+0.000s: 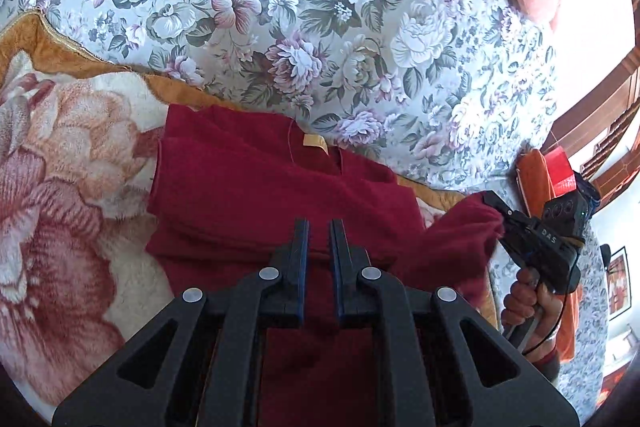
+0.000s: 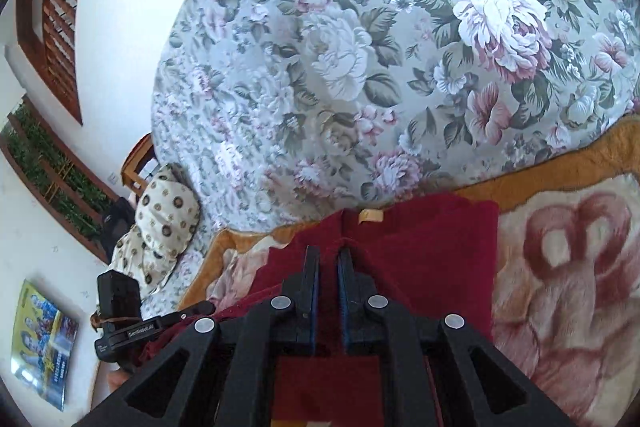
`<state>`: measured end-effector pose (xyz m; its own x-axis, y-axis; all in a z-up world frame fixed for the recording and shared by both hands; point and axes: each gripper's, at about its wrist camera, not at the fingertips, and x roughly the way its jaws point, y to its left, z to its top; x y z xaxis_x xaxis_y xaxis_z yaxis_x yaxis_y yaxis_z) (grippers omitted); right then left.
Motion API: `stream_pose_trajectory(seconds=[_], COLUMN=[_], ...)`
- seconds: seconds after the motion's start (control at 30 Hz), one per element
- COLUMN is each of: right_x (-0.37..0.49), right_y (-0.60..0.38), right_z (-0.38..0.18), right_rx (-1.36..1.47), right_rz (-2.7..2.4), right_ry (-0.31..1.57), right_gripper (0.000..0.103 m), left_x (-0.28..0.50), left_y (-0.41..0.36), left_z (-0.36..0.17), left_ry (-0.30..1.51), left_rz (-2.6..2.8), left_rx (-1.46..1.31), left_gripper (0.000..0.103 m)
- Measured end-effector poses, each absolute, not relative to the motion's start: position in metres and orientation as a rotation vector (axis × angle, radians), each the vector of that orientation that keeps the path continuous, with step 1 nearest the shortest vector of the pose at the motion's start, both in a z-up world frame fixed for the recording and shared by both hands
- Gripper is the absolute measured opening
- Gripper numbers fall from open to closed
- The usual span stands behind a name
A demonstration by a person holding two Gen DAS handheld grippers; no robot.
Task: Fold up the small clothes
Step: 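Release the sweater and pull both grippers back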
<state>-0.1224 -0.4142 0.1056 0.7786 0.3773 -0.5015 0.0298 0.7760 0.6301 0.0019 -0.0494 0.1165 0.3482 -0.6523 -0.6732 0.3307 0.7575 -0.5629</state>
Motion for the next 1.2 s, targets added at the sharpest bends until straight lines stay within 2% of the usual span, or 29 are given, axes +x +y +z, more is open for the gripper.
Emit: stream_pose_trajectory(seconds=[0.17,0.23,0.27,0.3,0.33,0.37,0.4,0.43,0.47,0.53,0.6,0.63,0.73,1.2], right_x=[-0.055,-0.035,-0.032,-0.036,-0.044,-0.052,-0.063,-0.070,-0.077,-0.083,-0.084,-0.083,-0.072,-0.031], right_y=[-0.436,-0.439,-0.439,-0.440,-0.440,-0.439,-0.437,-0.434,-0.431,-0.429,-0.429,-0.430,-0.430,-0.430], right_z=[0.051,0.021,0.010,0.007,0.012,0.019,0.030,0.039,0.049,0.059,0.064,0.065,0.056,0.021], right_rx=[0.654,0.657,0.647,0.652,0.655,0.642,0.609,0.584,0.563,0.530,0.478,0.441,0.376,0.464], right_rz=[0.030,-0.019,-0.047,-0.052,-0.044,-0.046,-0.062,-0.060,-0.045,-0.015,-0.002,-0.008,-0.026,0.007], right_ry=[0.724,0.819,0.873,0.864,0.828,0.799,0.774,0.756,0.746,0.761,0.763,0.764,0.784,0.853], right_gripper=[0.007,0.008,0.013,0.014,0.021,0.039,0.047,0.050,0.050,0.050,0.050,0.050,0.050,0.050], left_x=[0.037,0.046,0.047,0.046,0.045,0.045,0.045,0.046,0.047,0.049,0.052,0.054,0.064,0.104], left_y=[-0.044,-0.042,-0.041,-0.039,-0.038,-0.036,-0.036,-0.036,-0.037,-0.040,-0.042,-0.043,-0.050,-0.073], left_z=[0.101,0.095,0.093,0.091,0.090,0.086,0.082,0.078,0.074,0.066,0.063,0.063,0.063,0.048], left_ry=[1.035,1.034,1.036,1.036,1.032,1.034,1.045,1.059,1.073,1.102,1.105,1.099,1.097,1.132], left_rz=[-0.548,-0.501,-0.499,-0.504,-0.506,-0.502,-0.500,-0.499,-0.493,-0.479,-0.481,-0.483,-0.481,-0.412], left_rx=[-0.357,-0.337,-0.336,-0.341,-0.354,-0.365,-0.372,-0.372,-0.369,-0.360,-0.363,-0.367,-0.341,-0.232], left_gripper=[0.009,0.009,0.009,0.009,0.009,0.009,0.009,0.009,0.009,0.019,0.042,0.045,0.045,0.046])
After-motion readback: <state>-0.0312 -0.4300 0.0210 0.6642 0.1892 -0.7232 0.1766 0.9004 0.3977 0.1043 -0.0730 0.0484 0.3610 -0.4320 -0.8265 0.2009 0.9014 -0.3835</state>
